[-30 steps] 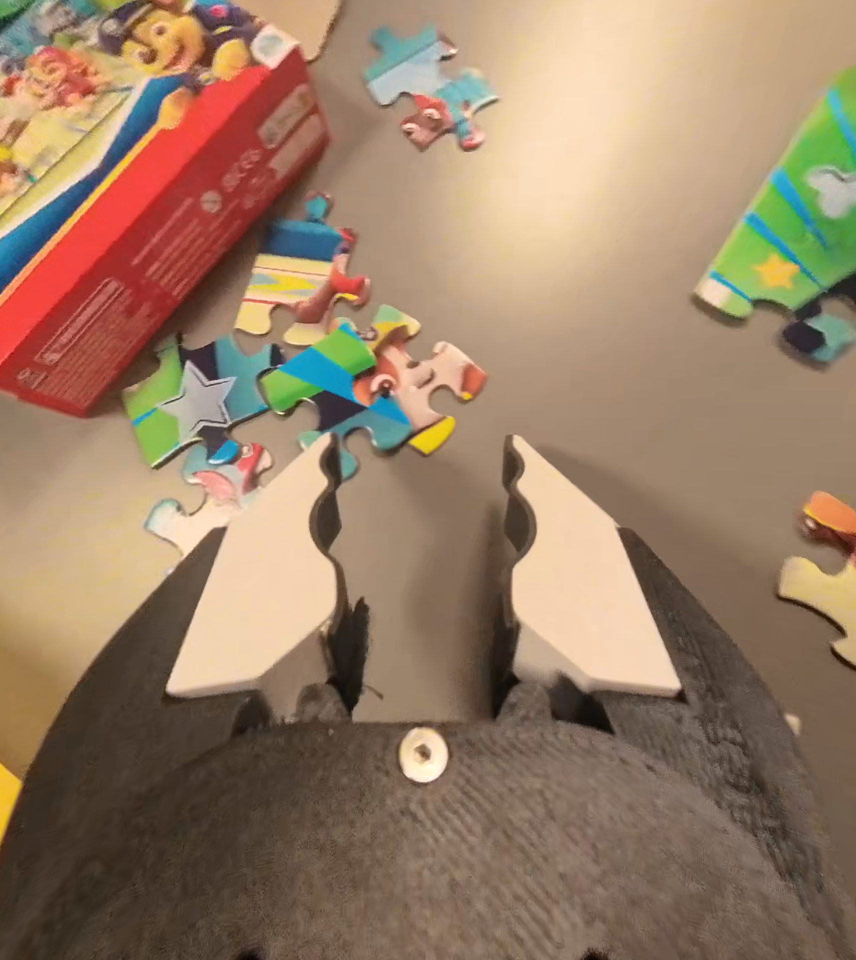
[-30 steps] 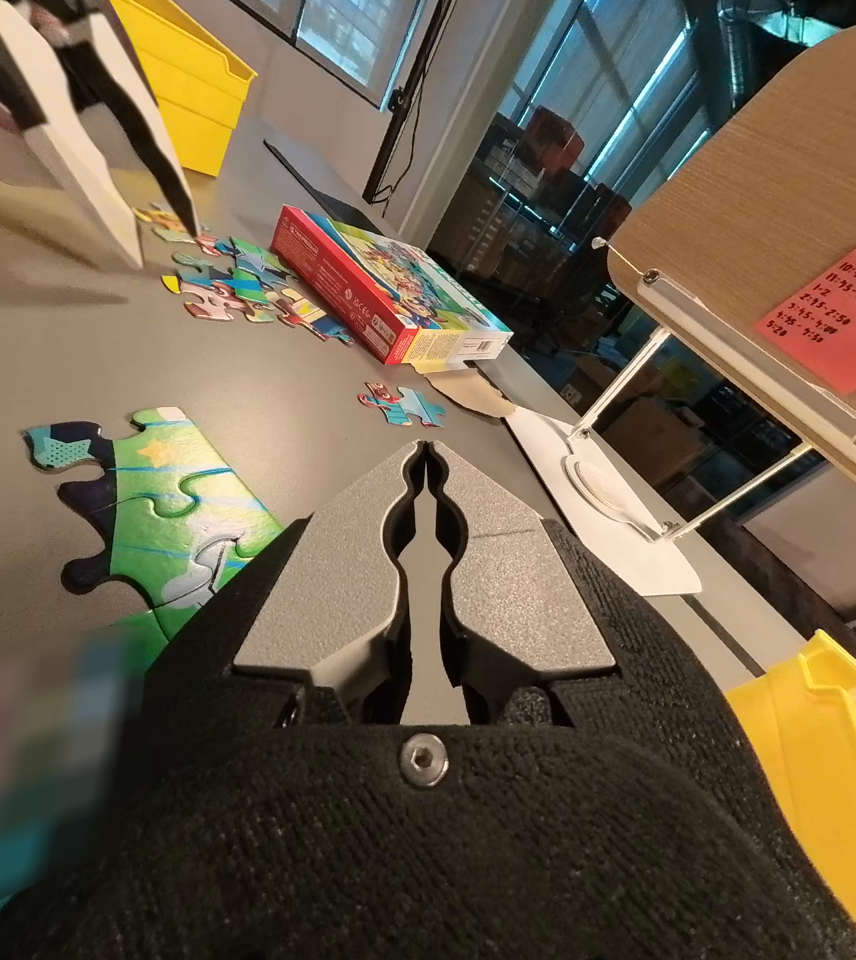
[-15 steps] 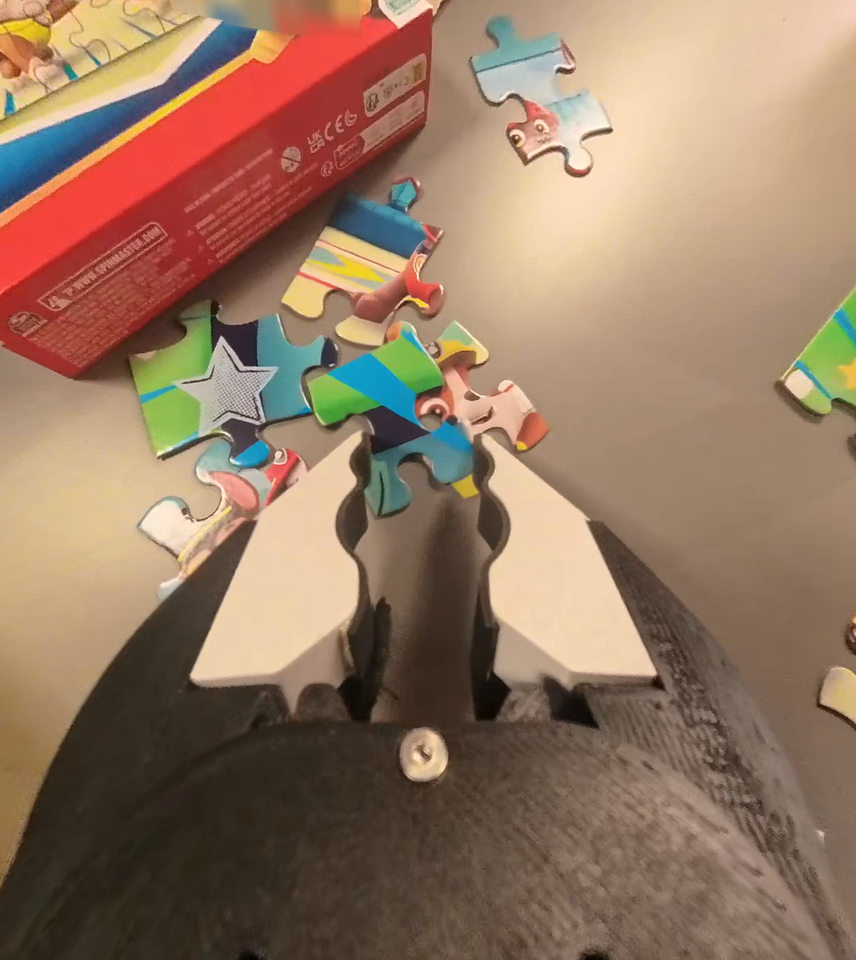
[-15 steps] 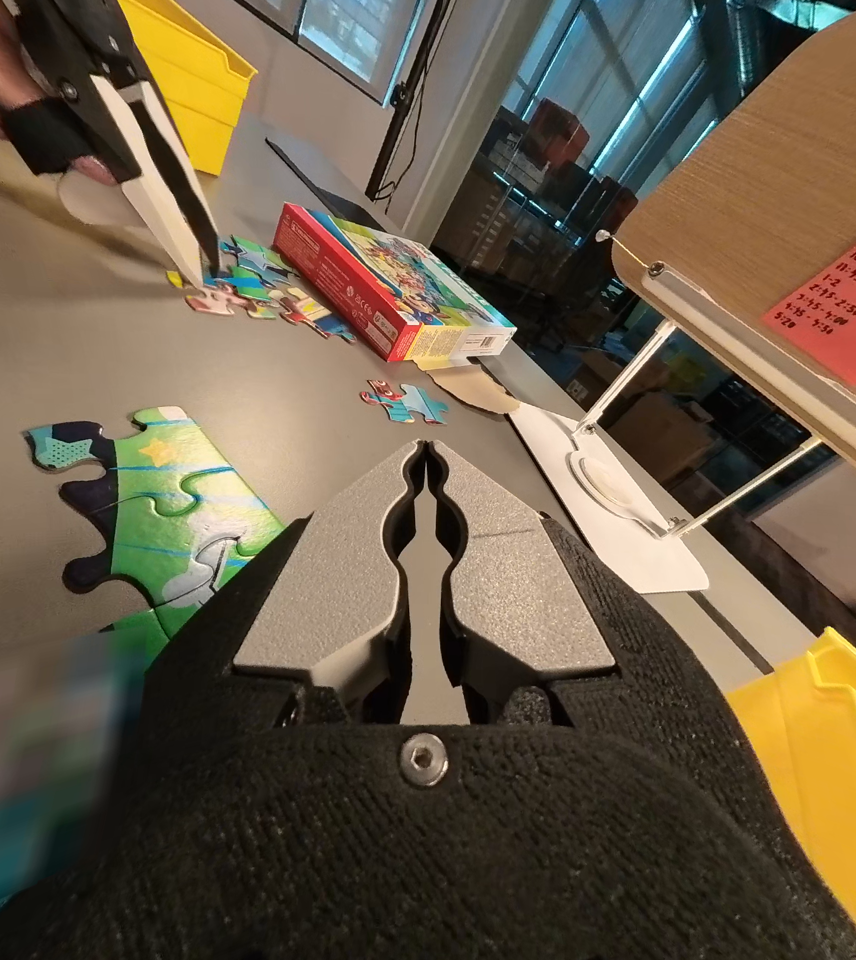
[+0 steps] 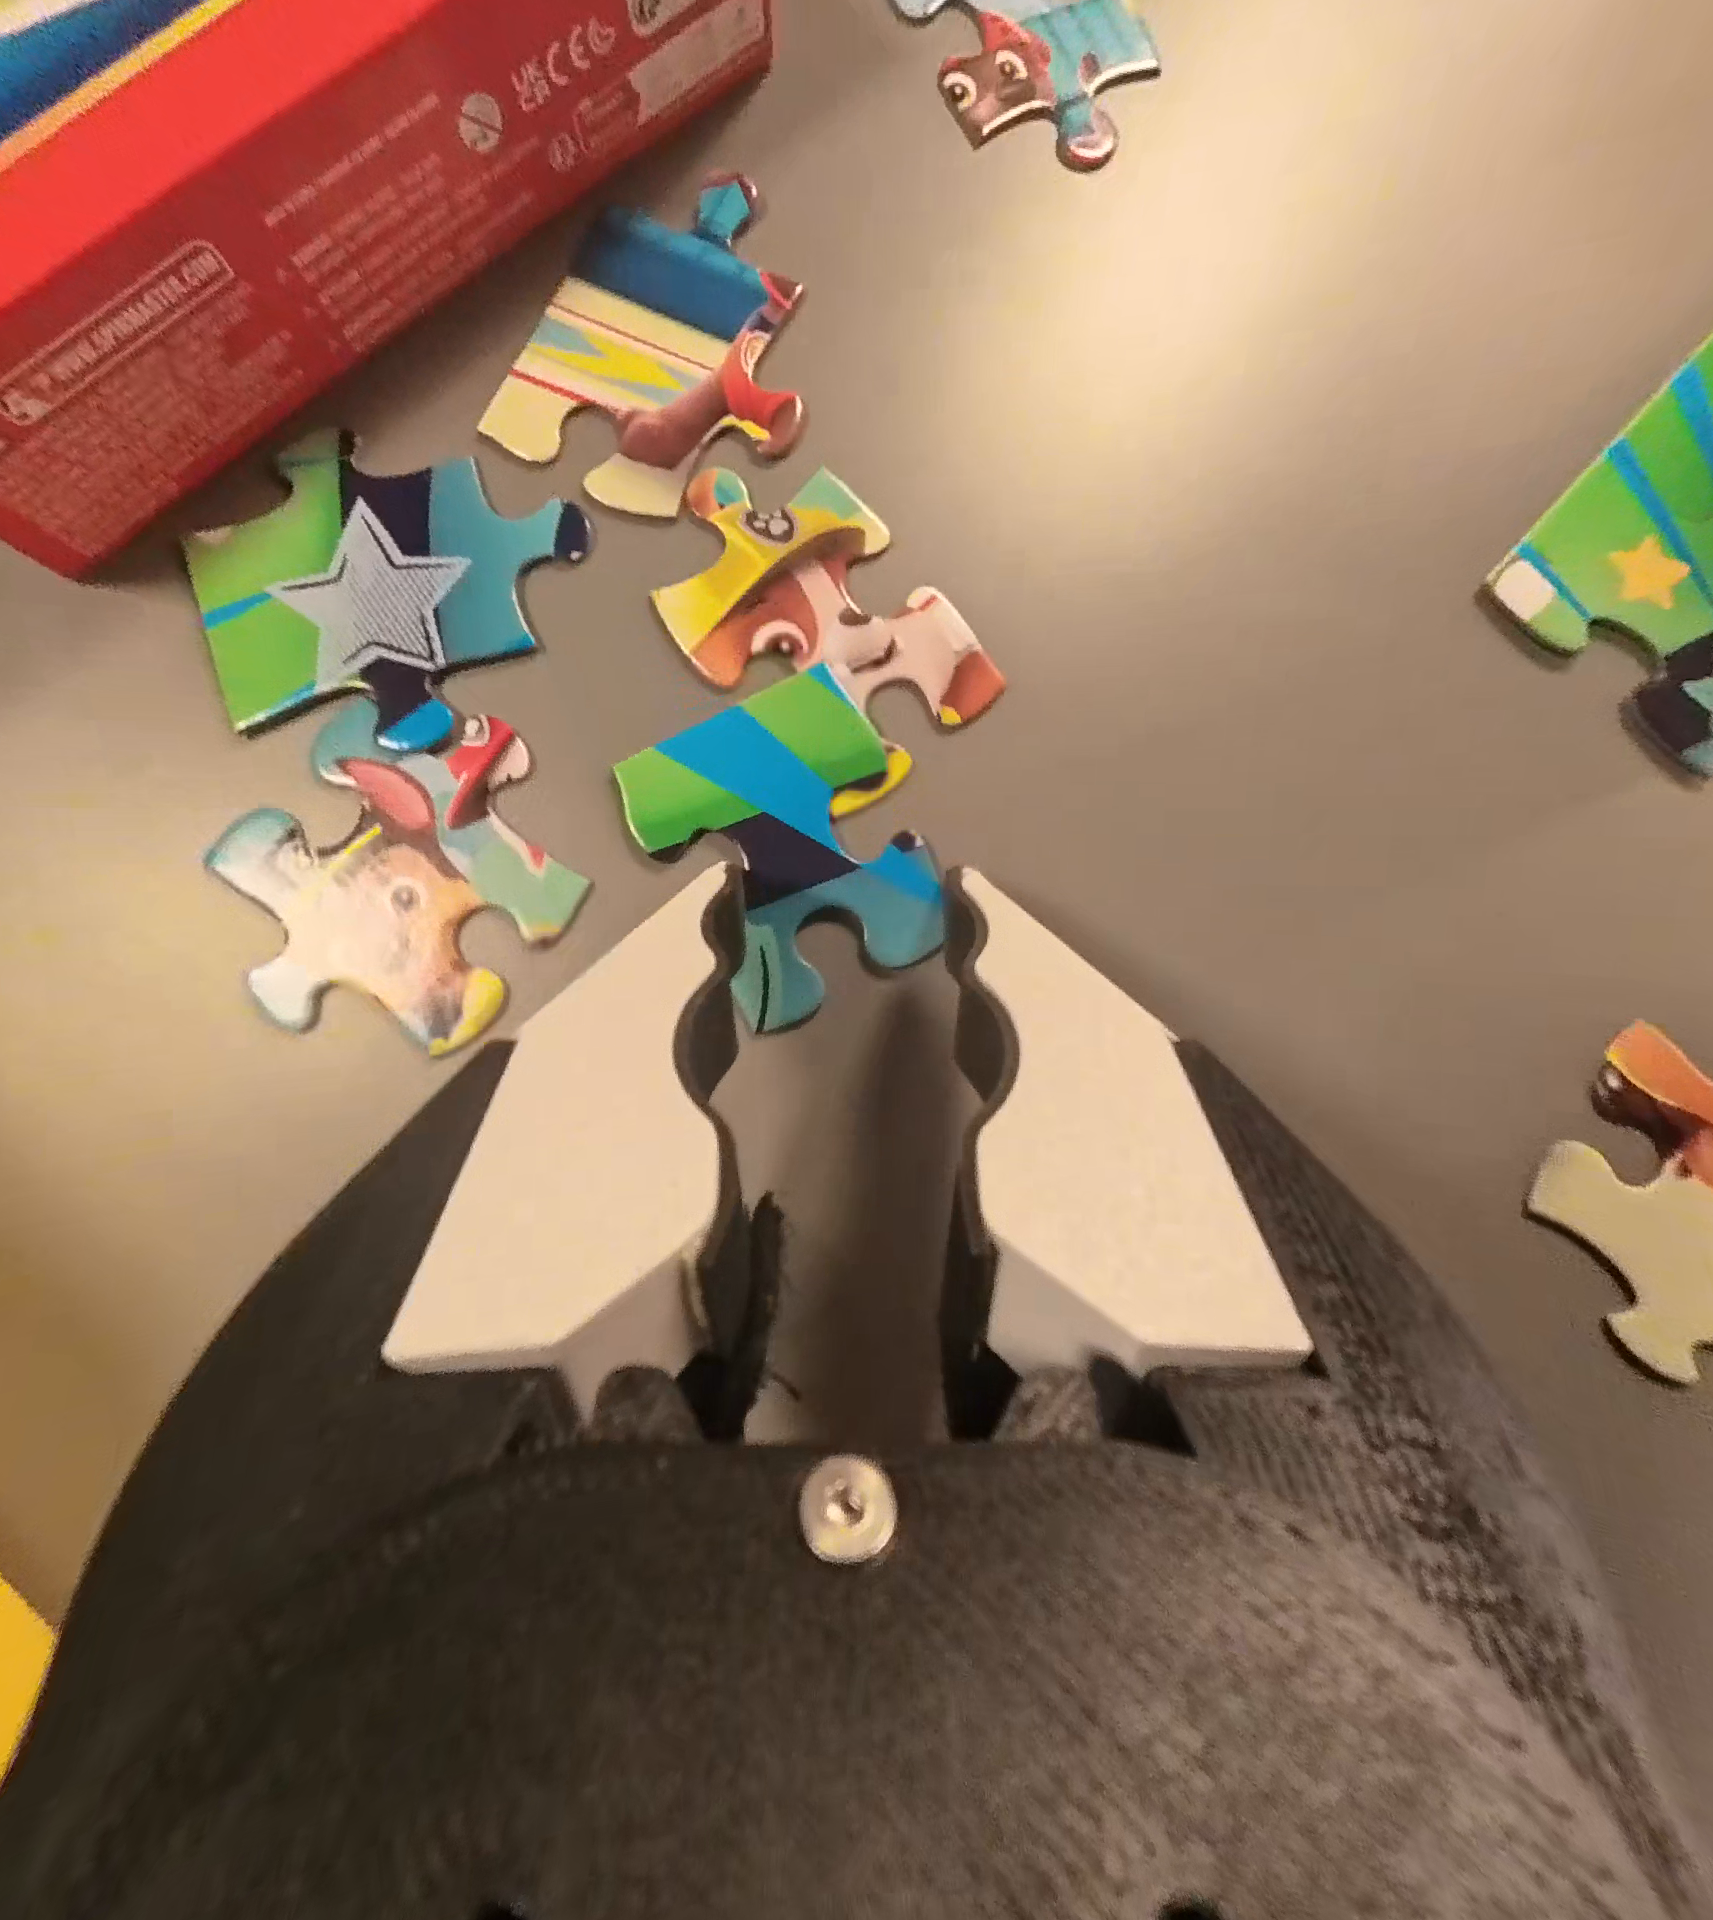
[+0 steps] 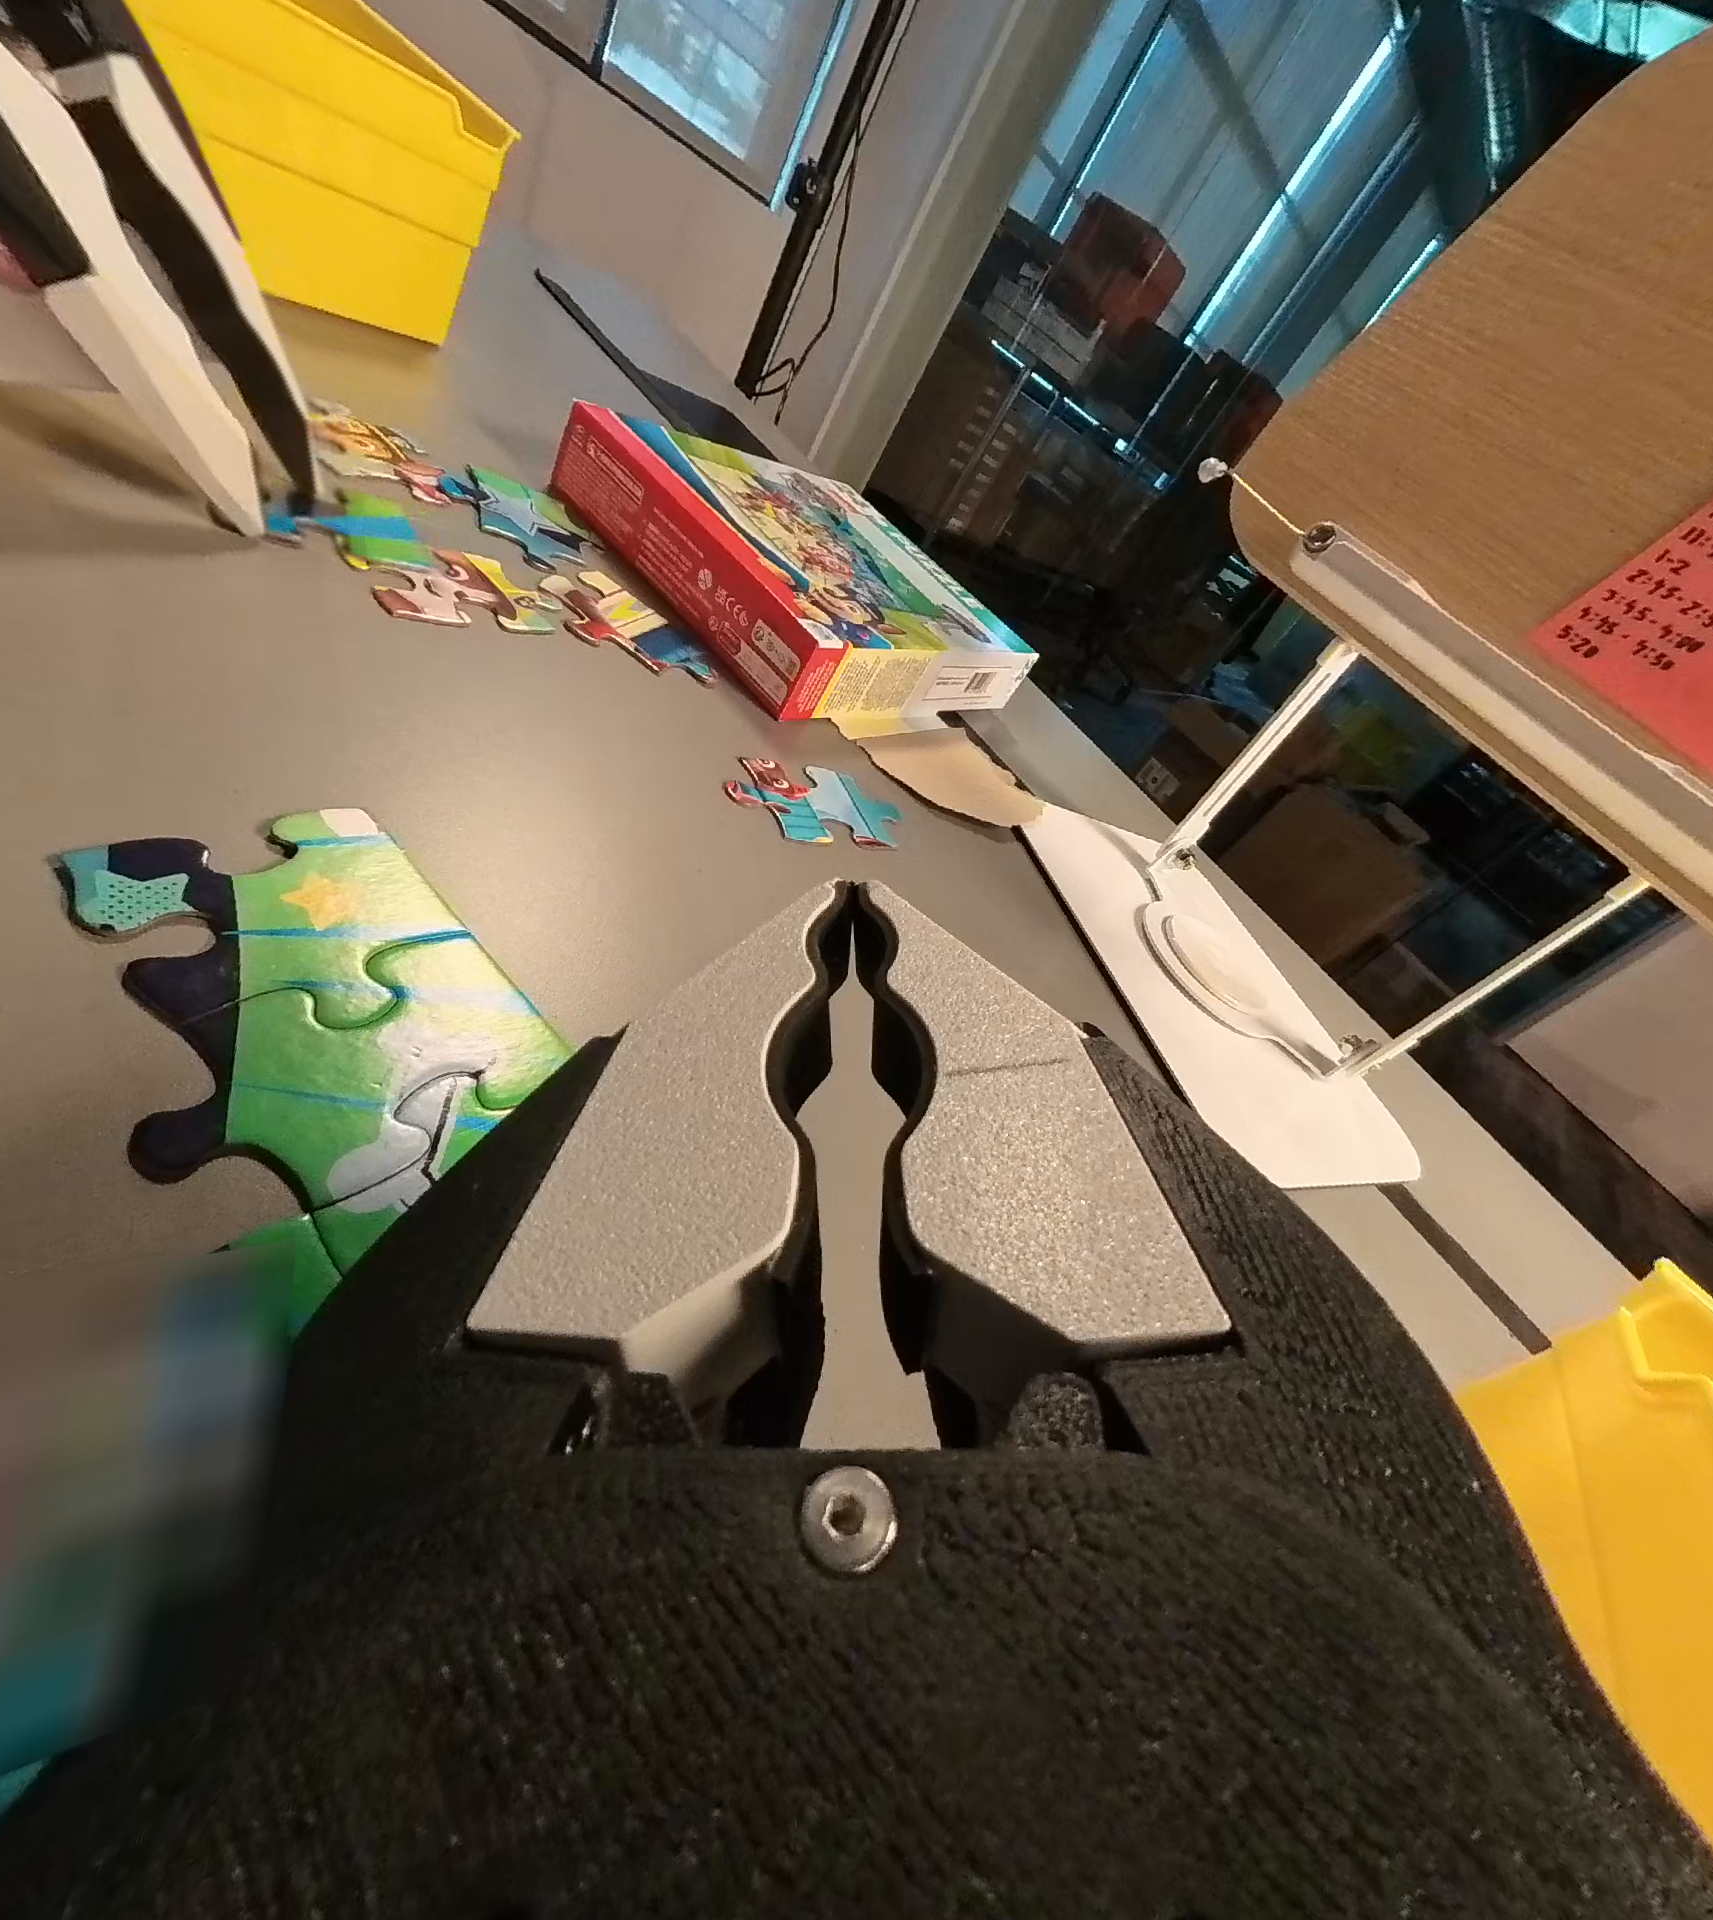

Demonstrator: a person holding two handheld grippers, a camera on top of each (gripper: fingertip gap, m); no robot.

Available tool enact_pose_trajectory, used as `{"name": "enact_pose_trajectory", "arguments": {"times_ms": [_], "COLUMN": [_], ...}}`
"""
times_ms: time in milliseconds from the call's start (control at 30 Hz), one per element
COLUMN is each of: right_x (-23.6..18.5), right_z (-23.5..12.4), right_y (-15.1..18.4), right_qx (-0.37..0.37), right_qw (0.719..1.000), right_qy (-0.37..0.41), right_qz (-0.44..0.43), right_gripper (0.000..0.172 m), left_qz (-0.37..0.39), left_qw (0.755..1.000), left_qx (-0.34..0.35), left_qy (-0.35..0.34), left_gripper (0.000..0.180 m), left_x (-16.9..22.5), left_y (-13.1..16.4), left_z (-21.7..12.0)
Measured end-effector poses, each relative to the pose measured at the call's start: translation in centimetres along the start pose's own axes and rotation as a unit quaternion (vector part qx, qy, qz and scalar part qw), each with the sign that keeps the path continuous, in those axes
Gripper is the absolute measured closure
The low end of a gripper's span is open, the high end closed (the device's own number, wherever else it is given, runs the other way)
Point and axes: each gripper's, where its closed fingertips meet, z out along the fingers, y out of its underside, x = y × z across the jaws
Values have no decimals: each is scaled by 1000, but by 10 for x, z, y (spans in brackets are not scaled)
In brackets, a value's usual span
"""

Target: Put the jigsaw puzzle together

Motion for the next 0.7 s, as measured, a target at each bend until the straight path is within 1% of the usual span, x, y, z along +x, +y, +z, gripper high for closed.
{"name": "enact_pose_trajectory", "arguments": {"times_ms": [167,333,500,700], "right_x": [0,-1,-1,1], "right_z": [0,0,0,-1], "right_y": [0,0,0,-1], "right_qx": [-1,-2,-2,2], "right_qw": [1000,1000,1000,1000], "right_qy": [-1,-2,-2,3], "right_qz": [-1,-2,-2,0], "right_gripper": [172,172,172,172], "left_qz": [-10,-16,-25,-27], "left_qw": [1000,1000,1000,999], "left_qx": [-6,-9,2,46], "left_qy": [8,17,18,-10], "left_gripper": [143,143,128,123], "left_x": [8,16,16,7], "left_y": [12,18,7,-6], "left_z": [-11,-19,-27,-30]}}
